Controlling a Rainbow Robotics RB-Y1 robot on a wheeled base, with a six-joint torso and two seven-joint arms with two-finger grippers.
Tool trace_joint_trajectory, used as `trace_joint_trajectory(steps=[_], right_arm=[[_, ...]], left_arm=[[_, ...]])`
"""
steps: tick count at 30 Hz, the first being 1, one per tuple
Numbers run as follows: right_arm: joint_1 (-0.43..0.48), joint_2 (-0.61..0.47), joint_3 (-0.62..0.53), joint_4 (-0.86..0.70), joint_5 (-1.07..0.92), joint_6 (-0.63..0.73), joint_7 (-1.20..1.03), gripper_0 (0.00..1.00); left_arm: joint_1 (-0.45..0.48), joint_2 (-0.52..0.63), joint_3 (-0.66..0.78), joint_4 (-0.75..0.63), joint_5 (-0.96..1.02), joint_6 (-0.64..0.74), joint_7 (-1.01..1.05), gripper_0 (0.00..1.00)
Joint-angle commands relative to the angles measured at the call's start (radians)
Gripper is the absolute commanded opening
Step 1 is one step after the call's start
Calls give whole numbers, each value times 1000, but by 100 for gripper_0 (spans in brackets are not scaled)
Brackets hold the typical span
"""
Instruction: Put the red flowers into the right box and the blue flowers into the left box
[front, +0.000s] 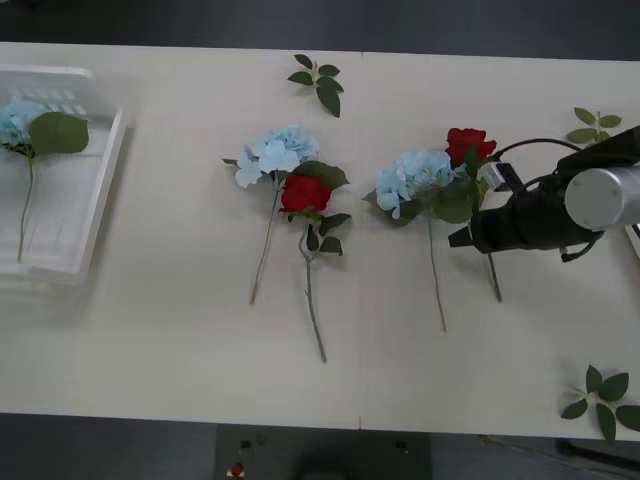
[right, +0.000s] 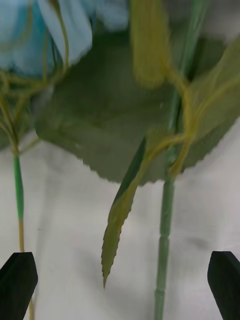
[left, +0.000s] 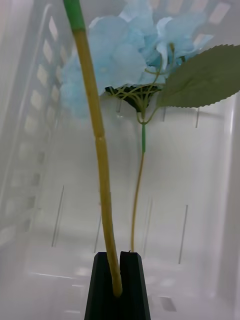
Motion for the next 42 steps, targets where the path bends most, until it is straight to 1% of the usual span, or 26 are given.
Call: trace_joint_trajectory(steps=[1, 4, 13, 14, 15, 16, 17, 30, 33, 34, 35, 36, 40, 42], right_arm=[[-13, 8, 41, -10, 15, -69, -31, 100], [-13, 11, 74, -2, 22, -113, -36, 100], [-13, 40, 76, 46, 48, -162, -26, 100], [-13, 42, 76, 47, 52, -165, -26, 100], [-13, 44, 76, 47, 58, -176, -23, 100], [-13, 45, 76, 47, 64, -191, -20, 100], [-13, 47, 76, 47, 68, -205, -17, 100], [-13, 53, 79, 46, 87, -216, -16, 100], [-13, 51, 77, 49, 98, -216, -8, 100], [-12, 53, 77, 47, 101, -221, -5, 98], [-13, 51, 79, 47, 102, -225, -3, 44], [-13, 51, 77, 44, 104, -225, -3, 0], [-13, 51, 77, 44, 111, -233, -2, 0], [-13, 51, 77, 44, 111, -233, -2, 0]], left_arm=[[-15, 2, 5, -29, -62, -8, 73, 0], [-15, -1, 5, -43, -76, -8, 86, 0], [-13, -17, 2, -57, -64, -6, 89, 1], [-15, -18, 4, -58, -64, -6, 91, 20], [-13, -21, 2, -58, -64, -8, 89, 72], [-13, -23, 2, -60, -61, -8, 89, 97], [-15, -23, 4, -58, -58, -8, 88, 100], [-13, -29, 4, -61, -67, -8, 82, 100], [-13, -27, 4, -76, -21, 14, 74, 100], [-13, -29, 4, -92, 24, 31, 73, 100], [-13, -27, 5, -101, 62, 43, 70, 100], [-13, -27, 7, -113, 109, 60, 65, 100], [-13, -27, 13, -135, 289, 118, -18, 100], [-13, -29, 14, -135, 419, 155, -92, 100]])
